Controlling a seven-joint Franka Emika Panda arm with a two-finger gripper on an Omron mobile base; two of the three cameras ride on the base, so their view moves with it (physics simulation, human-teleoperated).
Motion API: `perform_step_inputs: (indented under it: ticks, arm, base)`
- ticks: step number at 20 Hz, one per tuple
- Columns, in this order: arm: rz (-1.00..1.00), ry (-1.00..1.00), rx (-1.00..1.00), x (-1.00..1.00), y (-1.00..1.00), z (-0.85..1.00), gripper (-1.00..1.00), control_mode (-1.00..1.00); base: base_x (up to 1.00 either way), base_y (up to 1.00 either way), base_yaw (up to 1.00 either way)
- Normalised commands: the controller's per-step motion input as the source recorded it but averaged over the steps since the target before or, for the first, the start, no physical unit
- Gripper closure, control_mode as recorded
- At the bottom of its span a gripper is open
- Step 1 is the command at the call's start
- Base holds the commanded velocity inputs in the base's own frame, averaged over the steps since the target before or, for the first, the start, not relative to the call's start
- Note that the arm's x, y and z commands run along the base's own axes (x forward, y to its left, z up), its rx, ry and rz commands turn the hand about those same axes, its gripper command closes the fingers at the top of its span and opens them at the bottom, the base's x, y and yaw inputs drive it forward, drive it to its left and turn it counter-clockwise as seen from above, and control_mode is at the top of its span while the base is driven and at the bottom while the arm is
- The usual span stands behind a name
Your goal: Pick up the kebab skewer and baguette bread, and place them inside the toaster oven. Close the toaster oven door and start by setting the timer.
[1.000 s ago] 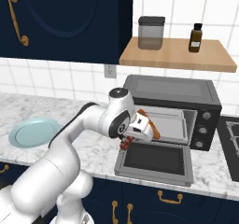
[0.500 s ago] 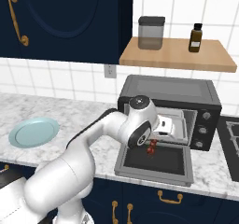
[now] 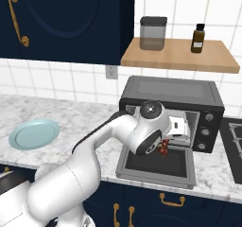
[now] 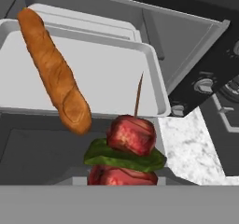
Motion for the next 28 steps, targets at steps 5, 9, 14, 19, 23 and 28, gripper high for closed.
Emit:
perform_step_inputs:
  ticks: [5, 9, 14, 19, 23, 28]
  arm:
    - [0.07, 0.00, -0.14, 0.01, 0.00, 0.12, 1.00, -1.00]
    - [0.15, -0.02, -0.09, 0.08, 0.00, 0.00, 1.00, -1.00]
    - [0.23, -0.03, -0.02, 0.07, -0.05, 0.00, 1.00, -1.00]
    - [0.17, 0.00, 0.00, 0.20, -0.08, 0.10, 1.00, -1.00]
    - [0.08, 0.00, -0.01, 0.17, -0.05, 0.15, 1.00, -1.00]
    - [0.06, 0.00, -0.06, 0.34, 0.00, 0.00, 1.00, -1.00]
  base:
    - [0.00, 0.00, 0.00]
    - [0.00, 0.00, 0.00]
    - [0.00, 0.00, 0.00]
    - [0.00, 0.00, 0.00]
    - [0.00, 0.00, 0.00]
    - [0.00, 0.00, 0.00]
